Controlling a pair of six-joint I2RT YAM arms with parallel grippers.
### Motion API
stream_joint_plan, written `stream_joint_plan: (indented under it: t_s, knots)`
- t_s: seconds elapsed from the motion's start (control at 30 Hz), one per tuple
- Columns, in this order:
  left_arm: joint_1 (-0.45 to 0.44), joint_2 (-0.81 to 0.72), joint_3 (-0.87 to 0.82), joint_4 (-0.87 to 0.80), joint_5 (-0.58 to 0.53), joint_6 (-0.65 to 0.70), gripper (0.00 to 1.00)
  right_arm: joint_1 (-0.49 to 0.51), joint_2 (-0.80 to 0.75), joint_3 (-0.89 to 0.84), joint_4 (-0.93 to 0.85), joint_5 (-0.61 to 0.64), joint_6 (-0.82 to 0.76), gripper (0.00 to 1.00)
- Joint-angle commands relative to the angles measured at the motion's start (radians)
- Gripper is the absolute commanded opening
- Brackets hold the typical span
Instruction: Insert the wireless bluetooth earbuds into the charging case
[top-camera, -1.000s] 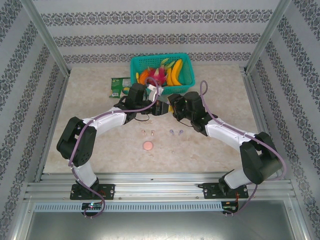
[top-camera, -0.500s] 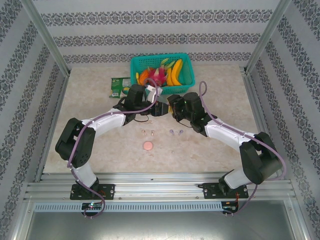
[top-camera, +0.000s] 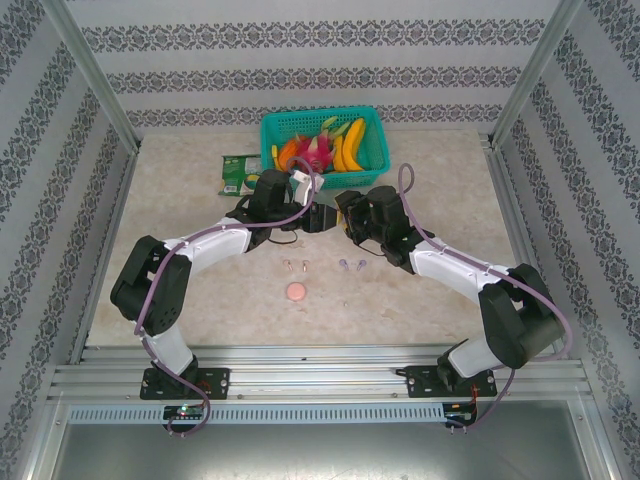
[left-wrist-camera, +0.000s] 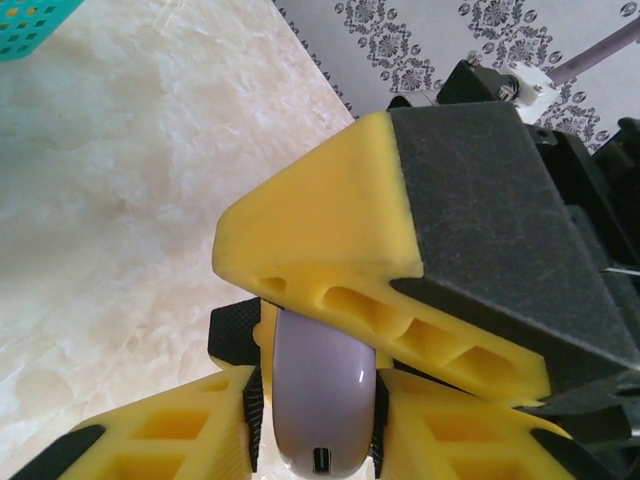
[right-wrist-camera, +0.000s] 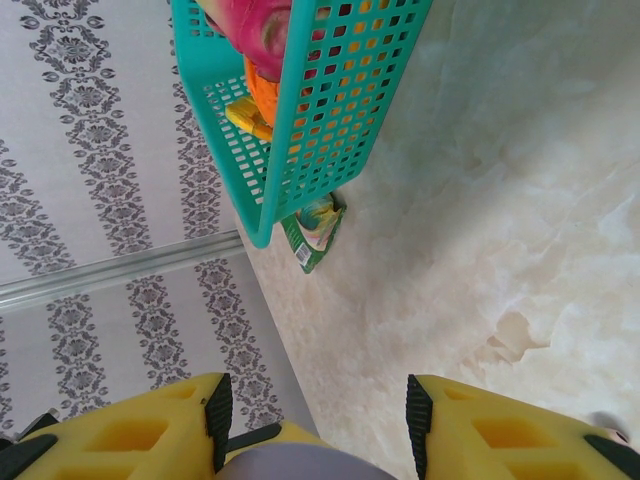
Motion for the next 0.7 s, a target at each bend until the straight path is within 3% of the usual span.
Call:
stream_joint_plan:
  t_s: [0.0, 0.37, 0.4, 0.53, 0.67]
  knots:
    - [0.017, -0.017, -0.006, 0.065, -0.008, -0.017, 0.29, -0.002, -0.005, -0.013, 0.024, -0.003, 0.011, 0.37]
    - [0.017, -0.008, -0.005, 0.099, 0.002, -0.044, 0.01, -0.004, -0.011, -0.013, 0.027, -0.02, 0.013, 0.39]
    - [0.017, -0.006, -0.005, 0.102, 0.003, -0.048, 0.0, -0.006, -0.012, -0.012, 0.028, -0.021, 0.011, 0.43]
    - [0.019, -0.003, -0.013, 0.116, 0.001, -0.063, 0.0, -0.044, -0.035, -0.008, 0.026, -0.04, -0.015, 0.74]
    - [0.028, -0.006, -0.02, 0.116, 0.01, -0.068, 0.0, -0.115, -0.126, -0.039, -0.014, -0.052, -0.112, 0.8]
